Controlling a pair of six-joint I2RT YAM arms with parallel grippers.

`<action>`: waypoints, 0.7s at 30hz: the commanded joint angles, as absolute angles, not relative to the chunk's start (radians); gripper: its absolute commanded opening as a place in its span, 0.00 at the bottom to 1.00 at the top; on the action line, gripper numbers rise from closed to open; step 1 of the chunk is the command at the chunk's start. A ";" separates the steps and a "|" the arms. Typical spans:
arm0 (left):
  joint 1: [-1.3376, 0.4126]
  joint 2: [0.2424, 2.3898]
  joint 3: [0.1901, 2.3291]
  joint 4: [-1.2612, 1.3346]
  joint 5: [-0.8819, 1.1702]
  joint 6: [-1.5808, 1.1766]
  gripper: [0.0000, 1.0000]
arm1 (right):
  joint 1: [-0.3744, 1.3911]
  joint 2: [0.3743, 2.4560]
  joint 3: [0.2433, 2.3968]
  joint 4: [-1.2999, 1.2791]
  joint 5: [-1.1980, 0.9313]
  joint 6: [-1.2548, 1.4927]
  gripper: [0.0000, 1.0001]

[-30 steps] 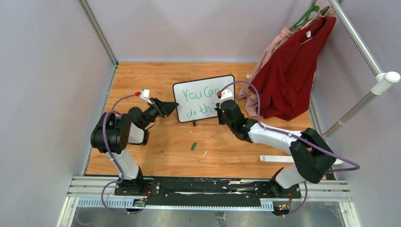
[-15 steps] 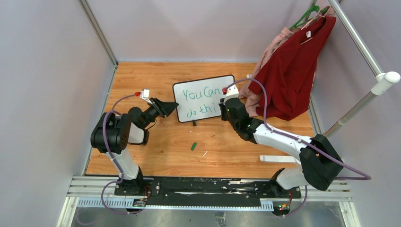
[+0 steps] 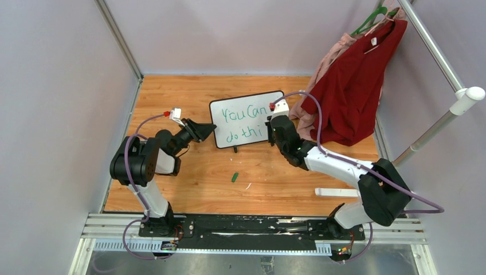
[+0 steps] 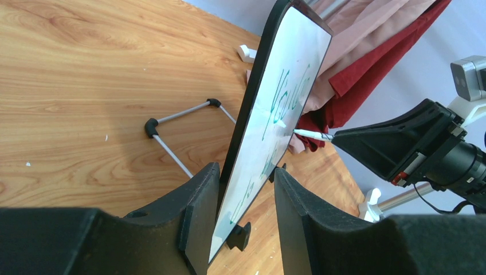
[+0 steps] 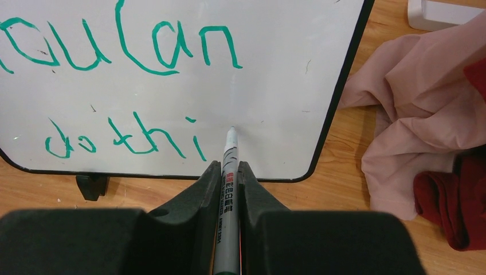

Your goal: Write a sentence on the whiteboard

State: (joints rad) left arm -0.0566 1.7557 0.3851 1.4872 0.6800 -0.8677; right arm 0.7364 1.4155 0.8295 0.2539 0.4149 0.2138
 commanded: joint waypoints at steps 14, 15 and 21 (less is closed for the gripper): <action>-0.072 1.745 0.380 1.523 0.686 -0.850 0.45 | 0.724 1.470 0.877 0.255 0.393 0.227 0.00; -0.072 1.744 0.379 1.523 0.686 -0.850 0.45 | 0.725 1.472 0.877 0.256 0.387 0.228 0.00; -0.072 1.744 0.379 1.519 0.686 -0.848 0.45 | 0.732 1.471 0.874 0.256 0.355 0.229 0.00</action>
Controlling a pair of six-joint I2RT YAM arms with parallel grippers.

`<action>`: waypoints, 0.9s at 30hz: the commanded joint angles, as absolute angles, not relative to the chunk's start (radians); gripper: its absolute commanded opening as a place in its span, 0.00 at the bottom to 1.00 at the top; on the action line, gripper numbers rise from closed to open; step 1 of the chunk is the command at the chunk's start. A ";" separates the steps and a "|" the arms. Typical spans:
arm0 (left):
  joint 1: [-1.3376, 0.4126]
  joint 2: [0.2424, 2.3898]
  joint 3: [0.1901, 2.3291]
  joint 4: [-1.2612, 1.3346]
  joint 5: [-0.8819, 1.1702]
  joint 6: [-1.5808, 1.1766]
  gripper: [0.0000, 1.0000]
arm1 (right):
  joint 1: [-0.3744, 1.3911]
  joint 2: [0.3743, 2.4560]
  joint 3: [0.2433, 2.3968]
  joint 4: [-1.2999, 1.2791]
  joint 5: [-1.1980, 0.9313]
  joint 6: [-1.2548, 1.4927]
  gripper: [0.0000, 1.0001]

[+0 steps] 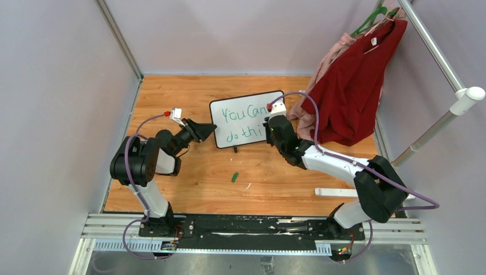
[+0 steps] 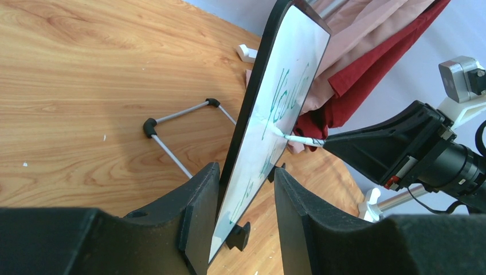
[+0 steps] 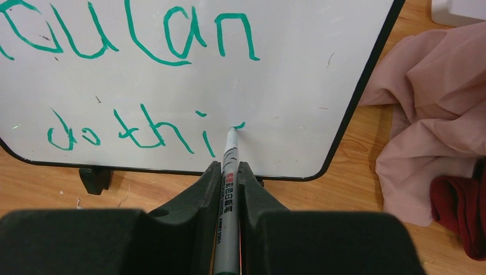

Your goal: Write a sentence on the whiteboard

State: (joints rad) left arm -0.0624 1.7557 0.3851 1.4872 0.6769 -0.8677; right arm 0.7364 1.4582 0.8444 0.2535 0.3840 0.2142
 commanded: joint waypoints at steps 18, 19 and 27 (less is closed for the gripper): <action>-0.073 1.744 0.379 1.519 0.686 -0.847 0.45 | 0.723 1.469 0.836 0.217 0.396 0.232 0.00; -0.072 1.744 0.379 1.517 0.686 -0.846 0.45 | 0.722 1.467 0.835 0.216 0.398 0.233 0.00; -0.073 1.743 0.379 1.517 0.686 -0.845 0.45 | 0.706 1.451 0.823 0.209 0.415 0.234 0.00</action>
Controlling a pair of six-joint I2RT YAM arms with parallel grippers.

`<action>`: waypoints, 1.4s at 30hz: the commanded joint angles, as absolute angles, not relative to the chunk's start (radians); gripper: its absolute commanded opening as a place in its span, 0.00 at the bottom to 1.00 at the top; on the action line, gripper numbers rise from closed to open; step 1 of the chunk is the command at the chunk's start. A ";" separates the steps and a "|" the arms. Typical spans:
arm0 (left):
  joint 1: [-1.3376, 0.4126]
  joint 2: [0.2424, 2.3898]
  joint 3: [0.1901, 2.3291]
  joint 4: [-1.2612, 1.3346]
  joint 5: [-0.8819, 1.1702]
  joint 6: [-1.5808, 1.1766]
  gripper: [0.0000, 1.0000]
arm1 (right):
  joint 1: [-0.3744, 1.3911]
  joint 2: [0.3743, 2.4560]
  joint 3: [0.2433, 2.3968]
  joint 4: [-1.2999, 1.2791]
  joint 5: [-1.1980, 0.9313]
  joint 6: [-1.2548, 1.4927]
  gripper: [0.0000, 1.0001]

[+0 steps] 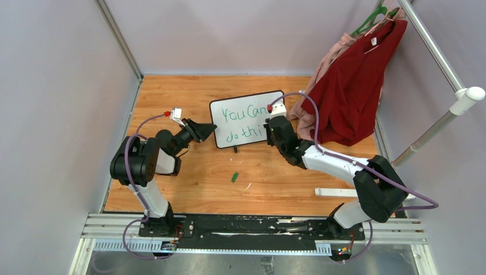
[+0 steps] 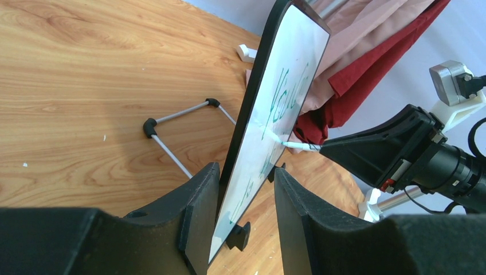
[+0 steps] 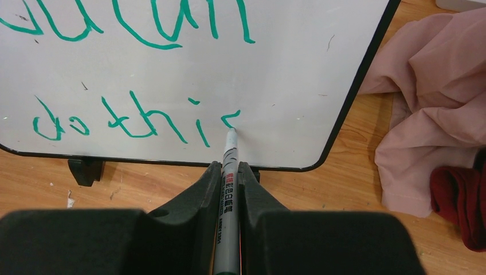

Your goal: Write a sentence on the whiteboard

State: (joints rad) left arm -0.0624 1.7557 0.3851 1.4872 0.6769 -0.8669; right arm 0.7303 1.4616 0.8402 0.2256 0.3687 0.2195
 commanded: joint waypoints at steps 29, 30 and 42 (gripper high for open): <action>-0.074 1.740 0.379 1.515 0.684 -0.847 0.45 | 0.739 1.468 0.826 0.227 0.314 0.228 0.00; -0.074 1.741 0.379 1.515 0.684 -0.847 0.45 | 0.741 1.471 0.831 0.228 0.312 0.228 0.00; -0.074 1.746 0.377 1.504 0.682 -0.835 0.46 | 0.751 1.404 0.822 0.202 0.322 0.214 0.00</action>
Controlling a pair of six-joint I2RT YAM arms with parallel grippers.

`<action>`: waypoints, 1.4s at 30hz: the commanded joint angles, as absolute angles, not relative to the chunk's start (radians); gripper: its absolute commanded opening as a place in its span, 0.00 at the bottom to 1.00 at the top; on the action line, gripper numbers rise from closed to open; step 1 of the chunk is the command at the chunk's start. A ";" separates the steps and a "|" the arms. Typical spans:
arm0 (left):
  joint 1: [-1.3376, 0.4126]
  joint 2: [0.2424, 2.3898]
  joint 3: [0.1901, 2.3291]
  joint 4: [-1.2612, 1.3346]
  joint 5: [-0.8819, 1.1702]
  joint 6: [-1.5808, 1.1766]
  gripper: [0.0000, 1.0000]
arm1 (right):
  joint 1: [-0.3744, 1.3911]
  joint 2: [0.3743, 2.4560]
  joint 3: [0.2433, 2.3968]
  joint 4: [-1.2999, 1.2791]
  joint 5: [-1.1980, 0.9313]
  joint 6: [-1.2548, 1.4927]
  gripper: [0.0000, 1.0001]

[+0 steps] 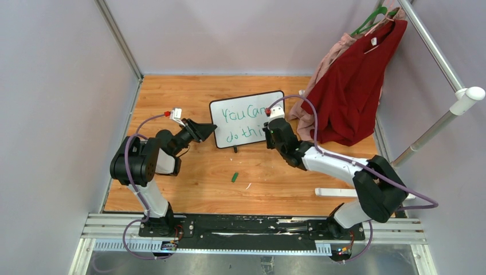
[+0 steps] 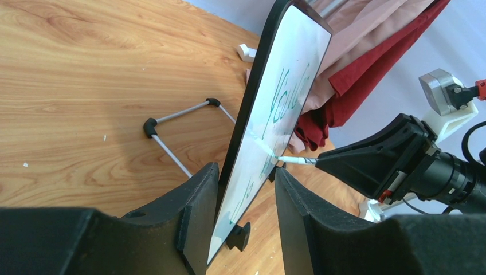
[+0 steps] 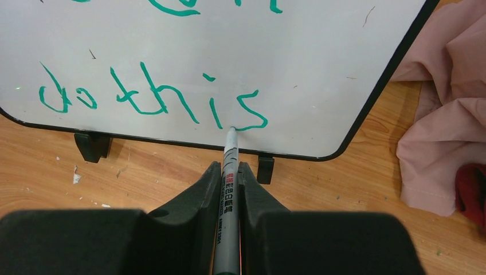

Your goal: Write a sentence on the whiteboard

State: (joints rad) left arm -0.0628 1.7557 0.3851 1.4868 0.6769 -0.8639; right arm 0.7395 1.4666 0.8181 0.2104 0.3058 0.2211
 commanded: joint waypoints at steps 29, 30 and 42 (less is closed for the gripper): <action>-0.075 1.496 0.281 1.252 0.484 -0.652 1.00 | 0.714 1.053 0.634 0.158 0.368 0.222 0.00; -0.073 1.456 0.274 1.189 0.453 -0.628 1.00 | 0.714 1.049 0.636 0.156 0.364 0.224 0.00; -0.074 0.970 0.359 0.434 0.187 -0.460 1.00 | 0.714 0.989 0.627 0.166 0.322 0.230 0.00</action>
